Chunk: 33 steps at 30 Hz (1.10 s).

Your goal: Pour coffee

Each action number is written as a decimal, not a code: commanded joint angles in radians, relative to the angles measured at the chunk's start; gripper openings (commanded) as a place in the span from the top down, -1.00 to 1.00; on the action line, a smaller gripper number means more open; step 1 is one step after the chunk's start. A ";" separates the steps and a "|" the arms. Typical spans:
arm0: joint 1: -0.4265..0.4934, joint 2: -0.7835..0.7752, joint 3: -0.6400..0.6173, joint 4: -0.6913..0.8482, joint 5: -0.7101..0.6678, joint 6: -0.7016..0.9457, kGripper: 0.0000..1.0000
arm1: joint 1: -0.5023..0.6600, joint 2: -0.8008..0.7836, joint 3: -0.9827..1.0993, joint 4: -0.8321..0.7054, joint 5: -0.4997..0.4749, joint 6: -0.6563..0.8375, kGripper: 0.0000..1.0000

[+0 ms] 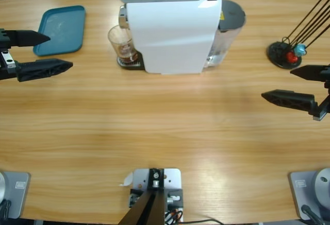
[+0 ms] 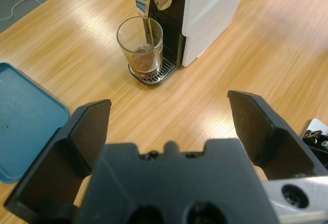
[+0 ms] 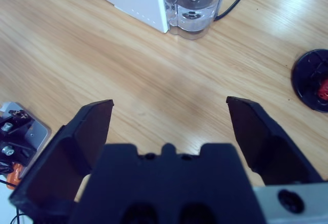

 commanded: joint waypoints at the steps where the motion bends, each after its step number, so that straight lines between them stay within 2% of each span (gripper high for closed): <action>1: -0.015 -0.028 0.034 0.011 -0.001 0.025 -1.00 | 0.012 -0.013 0.033 -0.011 -0.013 0.004 -1.00; 13: -0.015 -0.024 0.031 0.010 0.000 0.034 -1.00 | 0.012 -0.011 0.036 -0.015 -0.013 0.004 -1.00; 22: -0.015 0.098 0.047 -0.015 -0.015 0.067 -1.00 | 0.012 -0.022 0.041 -0.019 -0.001 -0.004 -1.00; 27: -0.011 0.176 0.038 -0.043 -0.016 0.113 -1.00 | 0.059 -0.069 0.042 -0.019 -0.004 -0.050 -1.00; 33: 0.013 0.247 0.035 -0.143 -0.016 0.196 -1.00 | 0.061 -0.064 0.053 -0.031 0.003 -0.049 -1.00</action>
